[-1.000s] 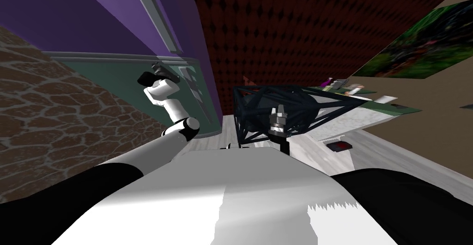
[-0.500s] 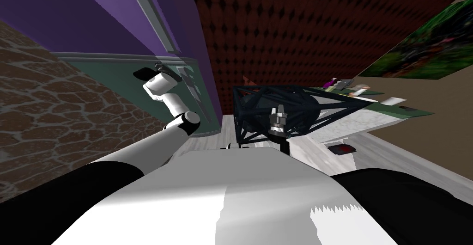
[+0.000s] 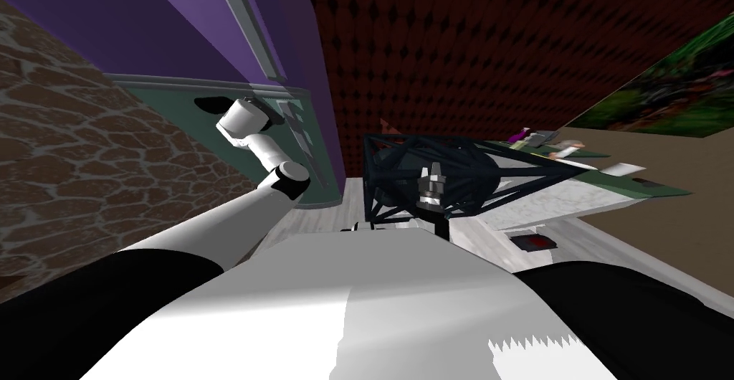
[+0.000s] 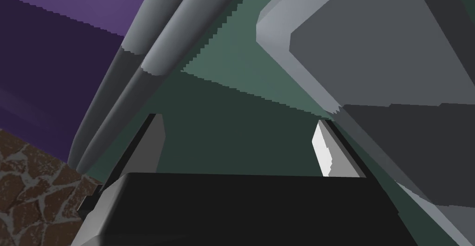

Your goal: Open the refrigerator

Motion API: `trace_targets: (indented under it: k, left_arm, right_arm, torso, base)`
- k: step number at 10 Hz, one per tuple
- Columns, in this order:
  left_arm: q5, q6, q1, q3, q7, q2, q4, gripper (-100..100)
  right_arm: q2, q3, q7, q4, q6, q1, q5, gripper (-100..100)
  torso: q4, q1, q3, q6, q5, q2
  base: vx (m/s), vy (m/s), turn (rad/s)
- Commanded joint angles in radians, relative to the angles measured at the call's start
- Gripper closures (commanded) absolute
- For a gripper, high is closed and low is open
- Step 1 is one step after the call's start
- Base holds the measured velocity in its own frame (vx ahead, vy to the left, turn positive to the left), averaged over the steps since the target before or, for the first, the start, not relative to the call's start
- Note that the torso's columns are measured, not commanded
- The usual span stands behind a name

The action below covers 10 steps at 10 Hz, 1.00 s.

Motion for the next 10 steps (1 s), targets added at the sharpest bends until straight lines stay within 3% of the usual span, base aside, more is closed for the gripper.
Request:
trace_targets:
  k: [1, 5, 6, 7, 8, 9, 10]
  left_arm:
    - [-0.011, 0.035, -0.035, 0.022, -0.011, -0.02, 0.032, -100]
    - [-0.028, 0.069, -0.076, 0.056, -0.025, -0.02, 0.054, -100]
    - [-0.029, 0.051, -0.065, 0.058, -0.023, -0.001, 0.034, -100]
    - [-0.023, 0.047, -0.053, 0.081, -0.015, 0.008, 0.034, -100]
    - [-0.025, 0.045, -0.055, 0.073, -0.022, 0.008, 0.029, -100]
    - [-0.024, 0.045, -0.053, 0.075, -0.021, 0.009, 0.029, 100]
    - [-0.003, 0.057, -0.058, 0.071, -0.033, -0.001, 0.031, 100]
  right_arm:
    - [0.0, 0.0, 0.0, 0.0, 0.0, 0.0, 0.0, 0]
    - [0.0, 0.0, 0.0, 0.0, 0.0, 0.0, 0.0, 0]
    - [0.0, 0.0, 0.0, 0.0, 0.0, 0.0, 0.0, 0]
    - [0.0, 0.0, 0.0, 0.0, 0.0, 0.0, 0.0, 0]
    - [0.0, 0.0, 0.0, 0.0, 0.0, 0.0, 0.0, 0]
    - [0.0, 0.0, 0.0, 0.0, 0.0, 0.0, 0.0, 0]
    - [0.0, 0.0, 0.0, 0.0, 0.0, 0.0, 0.0, 0]
  torso:
    - [-0.001, -0.004, 0.0, 0.004, -0.002, 0.0]
    - [0.0, -0.009, 0.001, 0.005, -0.004, 0.002]
    - [0.001, -0.01, 0.002, 0.005, -0.004, 0.003]
    - [0.002, -0.004, 0.002, 0.001, -0.003, 0.003]
    - [0.001, 0.012, -0.001, -0.006, 0.003, -0.002]
    - [0.002, 0.017, -0.002, -0.01, 0.006, -0.002]
    - [0.002, 0.019, -0.001, -0.013, 0.007, 0.0]
  base:
    - [0.007, -0.04, 0.019]
    - [0.0, -0.022, 0.015]
    - [0.006, 0.014, 0.078]
    - [0.086, 0.134, 0.097]
    - [0.049, 0.075, 0.018]
    - [0.004, 0.008, 0.0]
    - [-0.13, 0.098, -0.032]
